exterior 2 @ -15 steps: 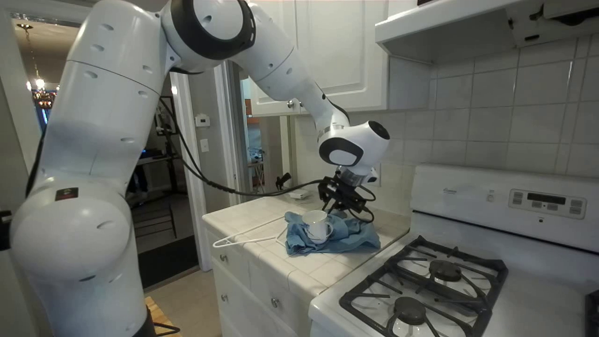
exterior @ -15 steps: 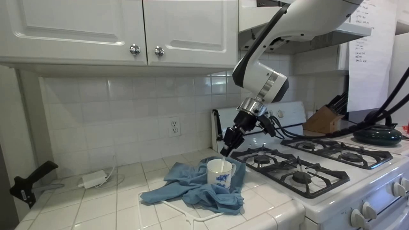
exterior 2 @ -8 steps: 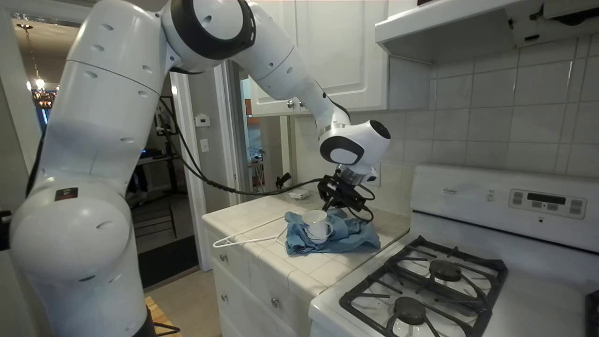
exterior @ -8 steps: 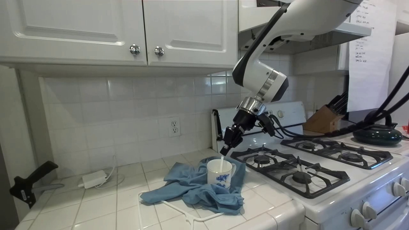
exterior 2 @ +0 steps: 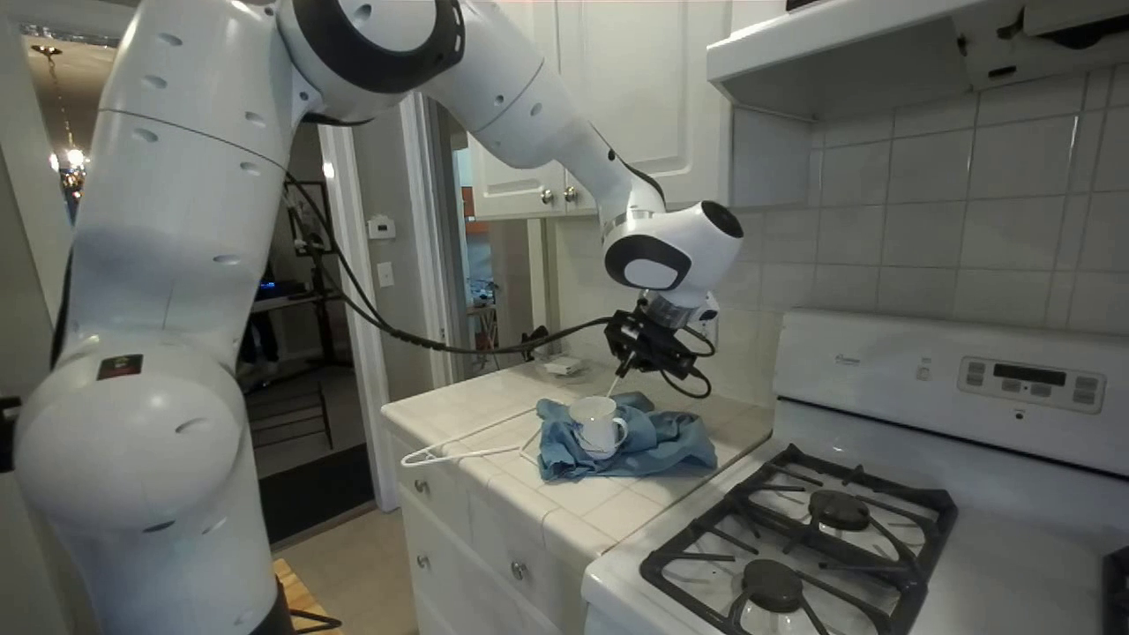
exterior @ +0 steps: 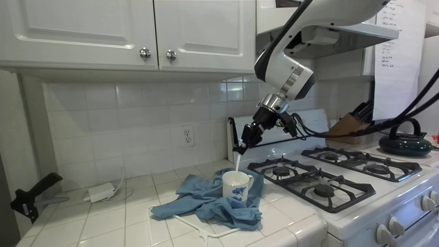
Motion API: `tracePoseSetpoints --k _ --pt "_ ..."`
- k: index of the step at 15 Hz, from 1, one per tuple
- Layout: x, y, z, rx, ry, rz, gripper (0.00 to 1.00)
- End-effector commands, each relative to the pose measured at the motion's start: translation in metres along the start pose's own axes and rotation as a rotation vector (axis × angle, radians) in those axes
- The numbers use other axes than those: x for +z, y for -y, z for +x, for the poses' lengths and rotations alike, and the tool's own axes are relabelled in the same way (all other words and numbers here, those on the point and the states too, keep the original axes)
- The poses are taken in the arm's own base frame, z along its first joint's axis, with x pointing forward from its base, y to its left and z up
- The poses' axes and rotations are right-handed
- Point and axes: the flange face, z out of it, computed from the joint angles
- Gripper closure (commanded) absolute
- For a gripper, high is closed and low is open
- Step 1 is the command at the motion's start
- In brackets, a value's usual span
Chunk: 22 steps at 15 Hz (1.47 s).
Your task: Remove the spoon from the cup
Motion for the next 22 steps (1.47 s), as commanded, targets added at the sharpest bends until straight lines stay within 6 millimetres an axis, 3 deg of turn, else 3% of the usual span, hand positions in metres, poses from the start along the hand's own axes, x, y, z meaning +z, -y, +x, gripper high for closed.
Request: tracePoseSetpoints --k 1,5,8,15,22 --pt "-0.05 0.007 -0.014 0.042 -0.15 0.007 0.99" --pt "-0.091 -0.007 -0.033 0.104 -0.359 0.108 0.99" --pt "-0.1 -0.032 -0.048 0.189 -0.47 0.125 0.99" --pt "-0.057 -0.07 -0.042 0.296 -0.488 0.169 0.99" --pt "-0.012 -0.093 -0.008 0.38 -0.421 0.238 0.99"
